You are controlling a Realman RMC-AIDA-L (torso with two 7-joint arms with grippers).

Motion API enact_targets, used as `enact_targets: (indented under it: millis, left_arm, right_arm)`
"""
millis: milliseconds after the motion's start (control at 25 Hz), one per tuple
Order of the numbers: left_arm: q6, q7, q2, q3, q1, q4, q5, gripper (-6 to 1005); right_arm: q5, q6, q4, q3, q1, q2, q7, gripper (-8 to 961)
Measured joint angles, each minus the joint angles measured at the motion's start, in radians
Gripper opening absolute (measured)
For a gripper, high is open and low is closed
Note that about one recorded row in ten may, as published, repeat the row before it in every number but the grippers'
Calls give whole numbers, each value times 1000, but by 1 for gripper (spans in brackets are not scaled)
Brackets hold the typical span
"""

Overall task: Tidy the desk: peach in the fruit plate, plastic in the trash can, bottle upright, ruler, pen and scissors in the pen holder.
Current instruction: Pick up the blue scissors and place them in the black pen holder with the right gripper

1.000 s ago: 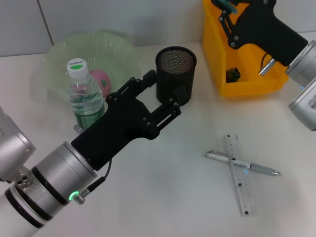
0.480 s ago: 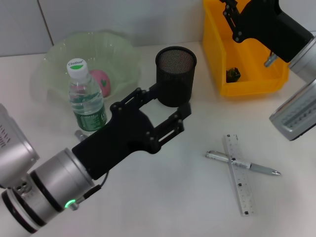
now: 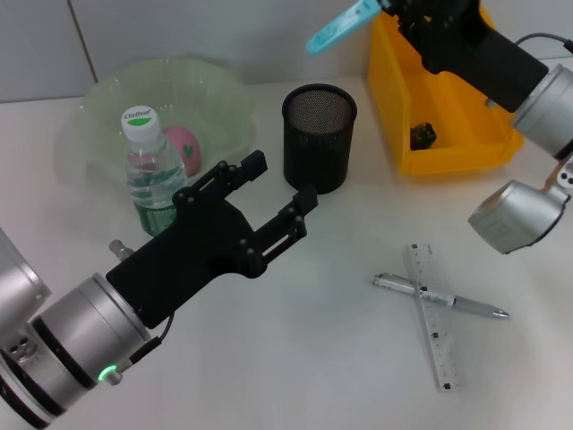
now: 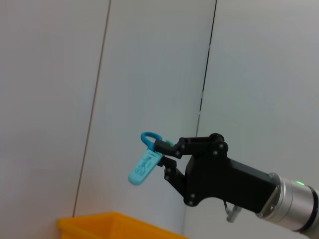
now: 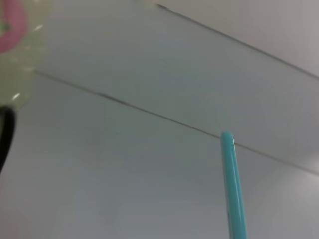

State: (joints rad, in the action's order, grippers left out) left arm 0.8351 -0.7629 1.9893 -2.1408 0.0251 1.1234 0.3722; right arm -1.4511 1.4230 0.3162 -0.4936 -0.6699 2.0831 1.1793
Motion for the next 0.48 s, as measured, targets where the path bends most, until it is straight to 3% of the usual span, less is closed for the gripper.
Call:
enact_targets:
  millis: [480]
  left_arm:
    - [-27, -2, 24, 9, -1, 1, 1, 708]
  right_arm:
    - [-7, -146, 142, -186, 12, 3, 338, 133]
